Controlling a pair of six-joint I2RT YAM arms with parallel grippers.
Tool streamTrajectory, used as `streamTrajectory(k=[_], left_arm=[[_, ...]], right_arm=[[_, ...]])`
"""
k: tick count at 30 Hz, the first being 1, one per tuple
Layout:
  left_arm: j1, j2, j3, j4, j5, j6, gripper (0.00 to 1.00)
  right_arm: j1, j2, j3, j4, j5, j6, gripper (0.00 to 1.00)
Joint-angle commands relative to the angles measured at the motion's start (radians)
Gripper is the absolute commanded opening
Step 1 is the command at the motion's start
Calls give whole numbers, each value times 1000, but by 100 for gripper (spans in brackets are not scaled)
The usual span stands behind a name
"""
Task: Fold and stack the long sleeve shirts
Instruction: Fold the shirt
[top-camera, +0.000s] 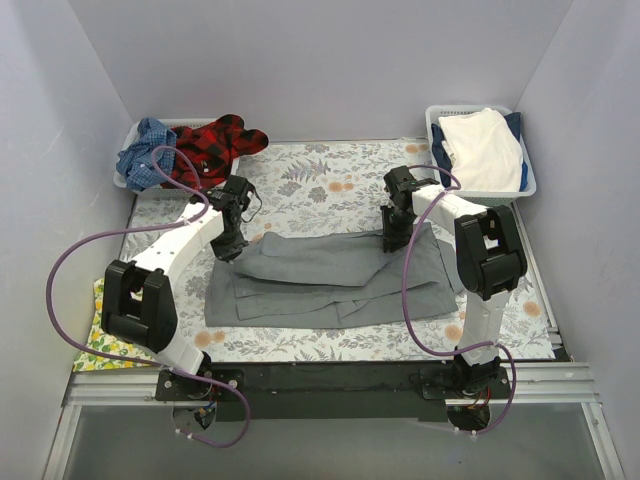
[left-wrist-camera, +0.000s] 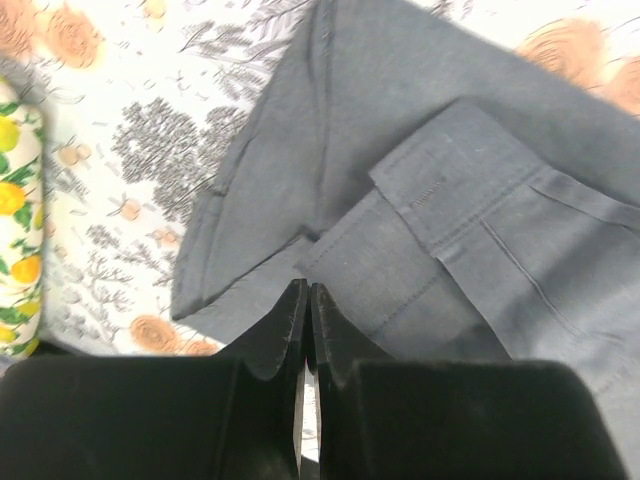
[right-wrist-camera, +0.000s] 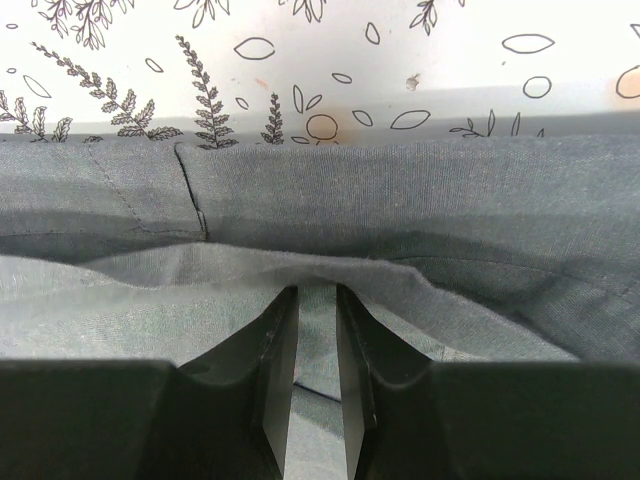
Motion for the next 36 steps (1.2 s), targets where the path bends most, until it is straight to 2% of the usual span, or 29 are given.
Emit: streamTrajectory(k=[1, 3, 5, 7, 8, 10, 12, 13, 15, 22, 26, 33, 36], left_arm=[[7, -42, -34, -60, -98, -11, 0], [8, -23, -69, -43, -115, -19, 0], [8, 1, -100, -25, -103, -27, 11], [8, 15, -135, -8, -103, -34, 15], [11, 20, -139, -5, -106, -37, 21], [25, 15, -123, 1, -135, -34, 47], [57, 9, -96, 10, -135, -15, 60], [65, 7, -68, 18, -132, -5, 62], [74, 12, -44, 47, -117, 18, 63], [74, 56, -17, 244, 147, 64, 64], [73, 150, -2, 271, 208, 68, 62], [73, 202, -25, 334, 261, 99, 59], [73, 217, -31, 331, 249, 104, 54]], right_arm=[[-4, 42, -29, 28, 10, -5, 30], [-4, 39, -32, 26, 10, -6, 29], [-4, 39, -32, 20, 14, -6, 30], [-4, 39, -31, 8, 20, -5, 30], [-6, 39, -31, 5, 33, -5, 29], [-7, 37, -35, -6, 37, -5, 29], [-12, 36, -39, -14, 48, 0, 29], [-12, 33, -40, -14, 50, 2, 29], [-14, 31, -42, -17, 59, 2, 29], [-14, 33, -39, -17, 53, -1, 29], [-15, 31, -35, -17, 53, 0, 29], [-14, 28, -35, -18, 53, 2, 29], [-14, 28, -31, -20, 56, 3, 29]])
